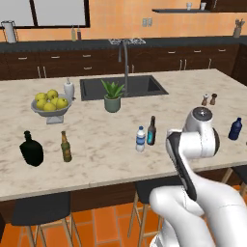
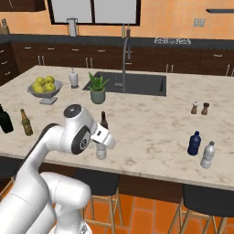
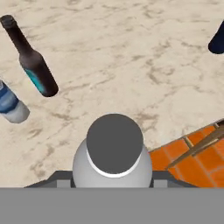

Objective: Move the plastic bottles in the middle to the plastics group, and the glass bottles in the middle to the glass group.

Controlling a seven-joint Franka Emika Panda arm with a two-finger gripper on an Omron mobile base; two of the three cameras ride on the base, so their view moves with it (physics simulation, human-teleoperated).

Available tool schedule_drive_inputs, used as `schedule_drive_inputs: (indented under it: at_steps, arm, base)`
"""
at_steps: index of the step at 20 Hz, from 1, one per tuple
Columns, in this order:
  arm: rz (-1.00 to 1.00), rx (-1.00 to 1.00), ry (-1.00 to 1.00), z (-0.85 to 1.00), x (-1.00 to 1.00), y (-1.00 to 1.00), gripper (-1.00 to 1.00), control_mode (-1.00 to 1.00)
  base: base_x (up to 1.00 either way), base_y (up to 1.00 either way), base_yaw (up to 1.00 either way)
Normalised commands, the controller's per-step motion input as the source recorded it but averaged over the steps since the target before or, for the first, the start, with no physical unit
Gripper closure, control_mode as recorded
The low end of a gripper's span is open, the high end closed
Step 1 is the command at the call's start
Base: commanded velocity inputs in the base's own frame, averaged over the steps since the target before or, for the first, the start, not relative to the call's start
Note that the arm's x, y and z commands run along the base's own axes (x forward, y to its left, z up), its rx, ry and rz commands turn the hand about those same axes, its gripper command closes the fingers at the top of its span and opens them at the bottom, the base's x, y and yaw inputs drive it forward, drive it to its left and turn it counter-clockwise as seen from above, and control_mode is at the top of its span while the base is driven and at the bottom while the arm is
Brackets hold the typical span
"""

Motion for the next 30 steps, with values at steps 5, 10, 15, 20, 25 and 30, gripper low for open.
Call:
schedule_drive_inputs:
  at_steps: [5, 10, 15, 20, 25, 30]
  arm:
    - [-0.36, 0.00, 0.13, 0.30, 0.01, -0.63, 1.00, -1.00]
    - [-0.30, 0.00, 0.09, 0.25, 0.09, -0.67, 1.00, -1.00]
    - [-0.19, 0.00, 0.12, 0.02, 0.14, -0.84, 1.00, -1.00]
    - [-0.08, 0.00, 0.07, 0.00, 0.07, -0.95, 1.00, -1.00]
    - [0.00, 0.00, 0.00, 0.00, 0.03, -0.92, 1.00, -1.00]
    - [0.00, 0.00, -0.05, -0.08, 0.15, -0.78, 1.00, -1.00]
  base:
    - [0.00, 0.00, 0.00]
    - [0.00, 0.00, 0.00]
    - [0.00, 0.00, 0.00]
    - [0.00, 0.00, 0.00]
    - [0.00, 0.00, 0.00]
    - [0.00, 0.00, 0.00]
